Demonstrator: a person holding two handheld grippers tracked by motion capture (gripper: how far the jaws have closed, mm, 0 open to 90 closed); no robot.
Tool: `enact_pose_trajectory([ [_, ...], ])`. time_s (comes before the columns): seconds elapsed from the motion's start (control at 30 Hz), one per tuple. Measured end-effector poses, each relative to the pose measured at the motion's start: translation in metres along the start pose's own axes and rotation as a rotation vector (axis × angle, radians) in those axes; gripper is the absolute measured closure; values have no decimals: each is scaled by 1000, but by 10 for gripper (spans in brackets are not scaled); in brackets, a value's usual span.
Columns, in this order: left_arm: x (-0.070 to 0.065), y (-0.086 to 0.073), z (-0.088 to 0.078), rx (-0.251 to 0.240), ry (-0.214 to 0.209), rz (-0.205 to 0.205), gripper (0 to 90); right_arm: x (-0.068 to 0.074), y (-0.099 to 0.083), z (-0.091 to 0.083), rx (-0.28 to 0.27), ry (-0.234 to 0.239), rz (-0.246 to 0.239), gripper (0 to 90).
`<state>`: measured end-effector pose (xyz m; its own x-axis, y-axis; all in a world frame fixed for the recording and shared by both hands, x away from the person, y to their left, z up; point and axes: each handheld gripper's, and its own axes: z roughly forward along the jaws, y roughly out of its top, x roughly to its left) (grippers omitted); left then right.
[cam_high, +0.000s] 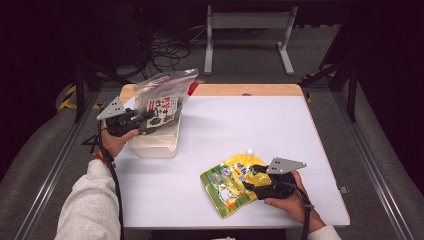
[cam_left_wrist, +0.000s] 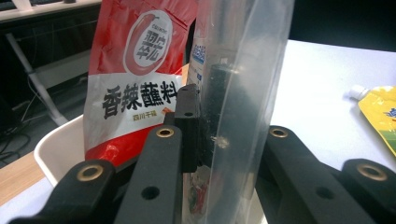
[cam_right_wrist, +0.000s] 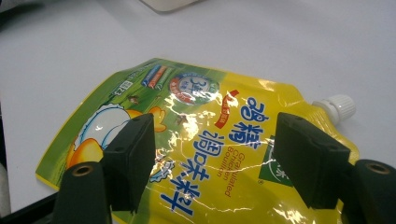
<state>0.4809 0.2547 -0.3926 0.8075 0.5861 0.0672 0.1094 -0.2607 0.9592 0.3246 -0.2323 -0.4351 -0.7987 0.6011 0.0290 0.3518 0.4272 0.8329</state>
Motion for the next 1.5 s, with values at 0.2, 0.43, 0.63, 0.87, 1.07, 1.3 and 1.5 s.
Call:
enact_pose_trajectory([
  [0.2, 0, 0, -2, -18, 55, -56, 737, 0, 1, -2, 0, -15, -11, 295],
  [0.43, -2, 3, -14, -19, 143, -73, 597, -2, 2, -6, -7, -30, -14, 292],
  [0.63, -7, -2, -23, 41, 141, -36, 591, -2, 3, -7, -8, -27, -21, 291],
  [0.87, -12, -7, -30, 69, 177, -35, 543, -3, 3, -8, -2, -38, -23, 293],
  [1.07, -22, -8, -43, 71, 203, -32, 506, -8, 3, -13, -4, -64, -12, 296],
  [1.3, -49, -6, -61, 75, 225, 9, 410, -16, -1, -22, 5, -111, -2, 309],
  [1.5, -70, -3, -70, 58, 211, 21, 361, -22, -10, -26, 29, -134, 34, 319],
])
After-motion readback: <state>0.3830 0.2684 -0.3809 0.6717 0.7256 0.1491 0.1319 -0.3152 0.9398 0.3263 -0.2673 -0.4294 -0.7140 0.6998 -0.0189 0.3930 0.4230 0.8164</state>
